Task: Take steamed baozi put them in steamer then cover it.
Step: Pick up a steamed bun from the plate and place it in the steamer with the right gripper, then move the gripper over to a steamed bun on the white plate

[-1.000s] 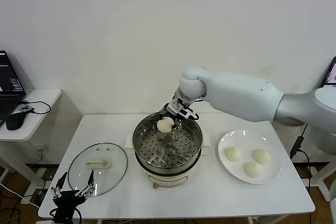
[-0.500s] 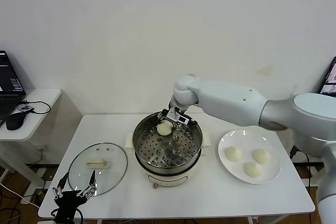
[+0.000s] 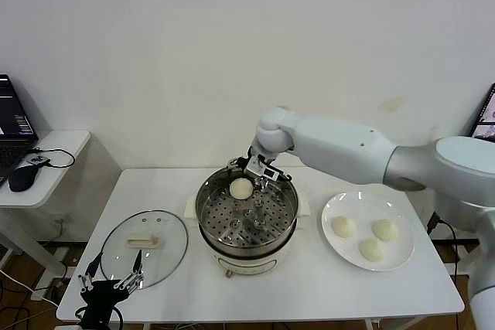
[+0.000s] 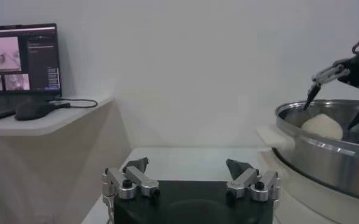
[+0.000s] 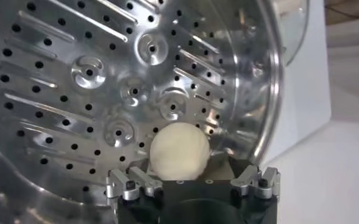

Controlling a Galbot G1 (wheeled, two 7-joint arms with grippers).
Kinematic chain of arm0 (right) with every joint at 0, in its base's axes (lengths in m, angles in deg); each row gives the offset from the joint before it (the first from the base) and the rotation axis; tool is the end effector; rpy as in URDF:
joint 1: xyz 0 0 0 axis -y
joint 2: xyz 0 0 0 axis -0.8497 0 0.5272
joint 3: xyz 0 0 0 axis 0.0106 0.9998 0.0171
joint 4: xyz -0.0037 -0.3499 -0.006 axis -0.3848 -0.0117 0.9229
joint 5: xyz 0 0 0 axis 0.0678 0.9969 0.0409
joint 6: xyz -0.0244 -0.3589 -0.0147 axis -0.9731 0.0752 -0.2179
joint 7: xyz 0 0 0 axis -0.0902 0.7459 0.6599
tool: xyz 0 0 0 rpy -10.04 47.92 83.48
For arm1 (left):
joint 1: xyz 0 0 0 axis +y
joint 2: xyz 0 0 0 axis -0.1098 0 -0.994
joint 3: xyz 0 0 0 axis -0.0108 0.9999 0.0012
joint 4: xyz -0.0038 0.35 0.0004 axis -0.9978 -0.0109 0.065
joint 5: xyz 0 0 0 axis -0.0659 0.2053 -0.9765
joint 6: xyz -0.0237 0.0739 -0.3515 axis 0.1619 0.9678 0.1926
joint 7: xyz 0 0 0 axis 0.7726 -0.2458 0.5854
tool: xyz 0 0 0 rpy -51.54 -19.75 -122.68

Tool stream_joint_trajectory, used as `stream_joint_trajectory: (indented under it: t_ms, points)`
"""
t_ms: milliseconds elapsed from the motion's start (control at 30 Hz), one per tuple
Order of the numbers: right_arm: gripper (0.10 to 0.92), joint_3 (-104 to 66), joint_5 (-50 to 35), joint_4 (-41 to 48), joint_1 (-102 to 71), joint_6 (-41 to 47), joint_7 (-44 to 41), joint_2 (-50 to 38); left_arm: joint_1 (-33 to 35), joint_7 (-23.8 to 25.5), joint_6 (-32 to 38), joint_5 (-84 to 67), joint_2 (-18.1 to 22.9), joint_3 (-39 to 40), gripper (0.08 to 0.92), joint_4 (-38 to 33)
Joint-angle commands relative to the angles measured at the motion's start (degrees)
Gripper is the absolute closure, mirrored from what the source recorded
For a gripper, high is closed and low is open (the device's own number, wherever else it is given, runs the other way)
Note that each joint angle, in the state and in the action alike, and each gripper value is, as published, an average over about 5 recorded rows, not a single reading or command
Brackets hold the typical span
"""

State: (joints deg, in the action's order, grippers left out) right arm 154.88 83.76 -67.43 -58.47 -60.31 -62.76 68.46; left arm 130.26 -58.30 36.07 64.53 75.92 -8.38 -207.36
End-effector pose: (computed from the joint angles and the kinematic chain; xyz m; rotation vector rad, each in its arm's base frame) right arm 0.5599 0.1286 -0.0644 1.8419 -0.9468 2.2509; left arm 0.1120 0.0824 -0.2712 0.1444 -2.9241 -0.0687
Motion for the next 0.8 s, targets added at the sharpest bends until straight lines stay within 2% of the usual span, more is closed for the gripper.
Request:
stream_joint_trajectory:
  t_ms: [33, 167, 367, 567, 800]
  points:
    - [0.203, -0.7, -8.6, -9.9, 7.4, 19.8, -4.7, -12.6, 0.1, 0.0, -0.3, 0.1, -0.1, 0.0, 0.177, -0.5]
    - [0.202, -2.3, -10.0, -14.9, 8.0, 27.6, -5.0, -20.0, 0.1, 0.1, -0.8, 0.0, -0.3, -0.2, 0.177, -0.8]
    - [0.203, -2.2, -10.2, -21.7, 5.9, 33.6, -4.4, -31.0, -0.1, 0.0, -1.1, -0.2, -0.9, -1.0, 0.177, -1.2]
    - [0.203, -3.1, -7.9, -23.5, -1.2, 35.0, -3.1, -38.8, -0.8, -0.1, -1.5, -0.4, -1.7, -1.2, 0.177, -1.1]
    - [0.202, -10.0, -3.8, -21.5, -13.9, 34.3, -3.0, -41.3, -1.4, -0.1, -1.6, 0.1, -2.2, -1.2, 0.177, -0.4]
